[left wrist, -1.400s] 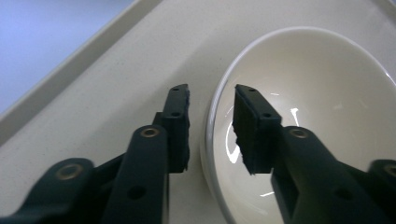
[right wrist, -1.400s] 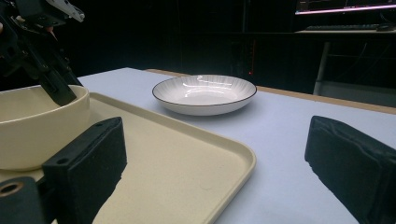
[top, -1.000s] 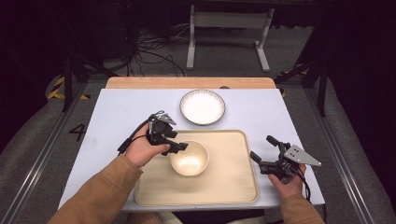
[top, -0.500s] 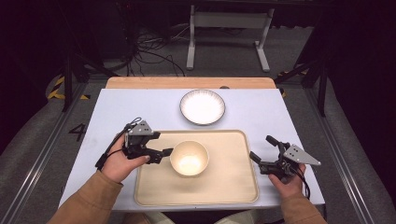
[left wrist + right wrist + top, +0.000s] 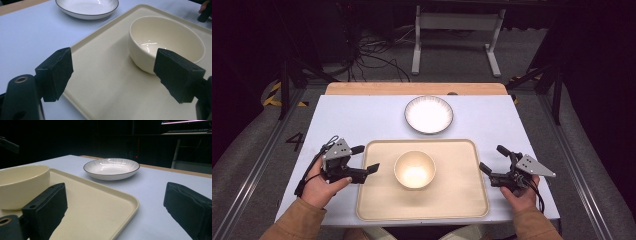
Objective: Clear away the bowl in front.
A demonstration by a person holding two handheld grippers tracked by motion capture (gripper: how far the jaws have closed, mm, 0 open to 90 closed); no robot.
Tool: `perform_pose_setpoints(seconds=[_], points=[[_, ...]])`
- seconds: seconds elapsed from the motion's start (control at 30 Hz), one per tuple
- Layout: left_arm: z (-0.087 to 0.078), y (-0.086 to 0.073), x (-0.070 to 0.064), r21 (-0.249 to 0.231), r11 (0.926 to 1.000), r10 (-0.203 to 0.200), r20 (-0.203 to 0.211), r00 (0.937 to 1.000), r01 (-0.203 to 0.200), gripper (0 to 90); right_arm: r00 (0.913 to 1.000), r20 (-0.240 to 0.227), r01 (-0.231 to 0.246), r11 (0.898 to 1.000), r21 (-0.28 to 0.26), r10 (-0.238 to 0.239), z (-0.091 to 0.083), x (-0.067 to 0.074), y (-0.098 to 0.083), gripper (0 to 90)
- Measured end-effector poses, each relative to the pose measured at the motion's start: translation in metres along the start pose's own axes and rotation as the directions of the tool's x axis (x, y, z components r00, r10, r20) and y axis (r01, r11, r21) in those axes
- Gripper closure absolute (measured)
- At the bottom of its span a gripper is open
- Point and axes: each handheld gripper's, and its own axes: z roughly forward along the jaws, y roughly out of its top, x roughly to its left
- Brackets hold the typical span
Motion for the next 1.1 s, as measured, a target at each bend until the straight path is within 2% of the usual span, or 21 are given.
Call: perform_pose_setpoints(seconds=[0.23, 0.43, 0.53, 0.77, 1.1], points=[[-0.011, -0.02, 0.008, -0.066, 0.9978, -0.005, -0.024, 0.9997, 0.003, 15.7, 1.0, 0.001, 0.001, 1.0, -0.002, -0.001, 0.0, 0.0, 0.0, 5.4], [-0.015, -0.034, 0.011, -0.077, 0.9969, -0.018, -0.027, 0.9995, 0.016, 15.1, 1.0, 0.002, 0.003, 1.0, -0.003, -0.003, -0.001, 0.0, 0.0, 5.4], [-0.015, -0.039, 0.013, -0.077, 0.997, -0.01, -0.029, 0.9995, 0.008, 14.7, 1.0, 0.003, 0.003, 1.0, -0.004, -0.003, -0.001, 0.0, 0.0, 5.3], [-0.015, -0.056, 0.016, -0.125, 0.992, -0.02, -0.021, 0.9996, 0.017, 12.6, 1.0, 0.003, 0.007, 1.0, -0.013, -0.007, -0.002, 0.0, -0.001, 5.2], [-0.014, -0.07, 0.017, -0.128, 0.991, -0.045, -0.056, 0.9974, 0.038, 11.6, 1.0, 0.001, 0.008, 1.0, -0.019, -0.008, -0.002, 0.001, -0.001, 5.2]])
